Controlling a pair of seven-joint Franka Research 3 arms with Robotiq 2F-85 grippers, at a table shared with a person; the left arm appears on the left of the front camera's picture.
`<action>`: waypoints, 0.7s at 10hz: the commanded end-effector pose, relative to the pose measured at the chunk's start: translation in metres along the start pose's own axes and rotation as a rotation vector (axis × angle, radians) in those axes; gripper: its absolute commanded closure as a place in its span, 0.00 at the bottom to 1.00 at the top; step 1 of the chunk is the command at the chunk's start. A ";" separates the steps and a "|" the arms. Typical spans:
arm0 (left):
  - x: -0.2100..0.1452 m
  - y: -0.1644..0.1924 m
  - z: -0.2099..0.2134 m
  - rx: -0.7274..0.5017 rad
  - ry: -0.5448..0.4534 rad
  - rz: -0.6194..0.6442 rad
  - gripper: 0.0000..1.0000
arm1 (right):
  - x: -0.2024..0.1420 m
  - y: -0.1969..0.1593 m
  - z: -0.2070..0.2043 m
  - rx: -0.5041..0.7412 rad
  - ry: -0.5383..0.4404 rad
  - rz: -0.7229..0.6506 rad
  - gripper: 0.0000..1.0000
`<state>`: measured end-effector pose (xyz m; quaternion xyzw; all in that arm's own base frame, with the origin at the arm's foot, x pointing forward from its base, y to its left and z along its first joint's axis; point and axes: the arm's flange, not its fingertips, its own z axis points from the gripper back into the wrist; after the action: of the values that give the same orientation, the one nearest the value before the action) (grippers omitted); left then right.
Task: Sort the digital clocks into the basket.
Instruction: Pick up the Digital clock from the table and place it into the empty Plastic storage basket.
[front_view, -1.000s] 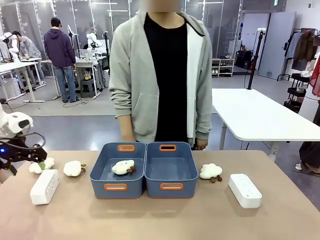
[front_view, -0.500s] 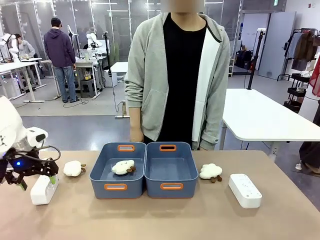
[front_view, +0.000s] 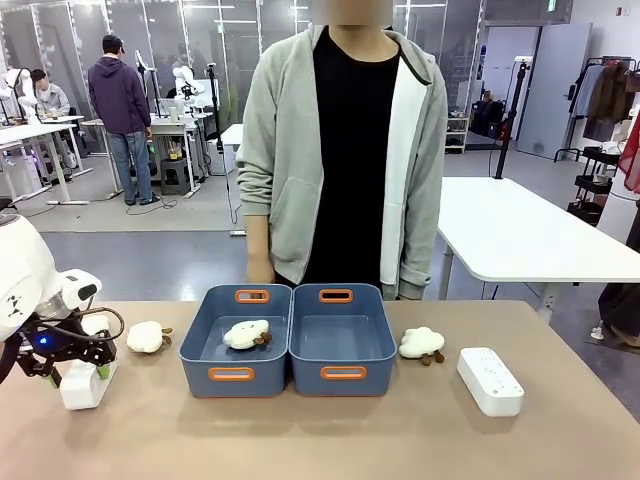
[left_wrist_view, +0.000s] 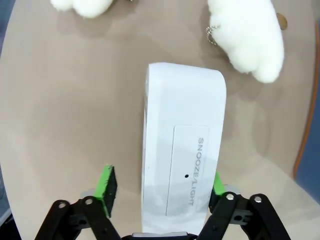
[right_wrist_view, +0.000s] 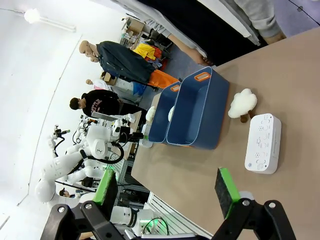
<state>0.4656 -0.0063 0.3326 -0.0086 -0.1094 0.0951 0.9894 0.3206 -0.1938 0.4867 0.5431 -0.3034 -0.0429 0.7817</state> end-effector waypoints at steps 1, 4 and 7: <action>0.001 0.000 -0.003 0.026 -0.023 -0.012 0.80 | 0.000 0.001 0.001 0.007 0.001 0.013 0.00; 0.001 0.001 0.001 0.038 -0.026 -0.029 1.00 | 0.000 0.001 0.001 0.007 0.001 0.013 0.00; -0.001 0.003 0.007 0.014 -0.001 -0.032 1.00 | 0.000 0.001 0.001 0.007 0.001 0.013 0.00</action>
<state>0.4656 -0.0055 0.3335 -0.0016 -0.1112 0.0849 0.9902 0.3206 -0.1938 0.4867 0.5431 -0.3034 -0.0429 0.7817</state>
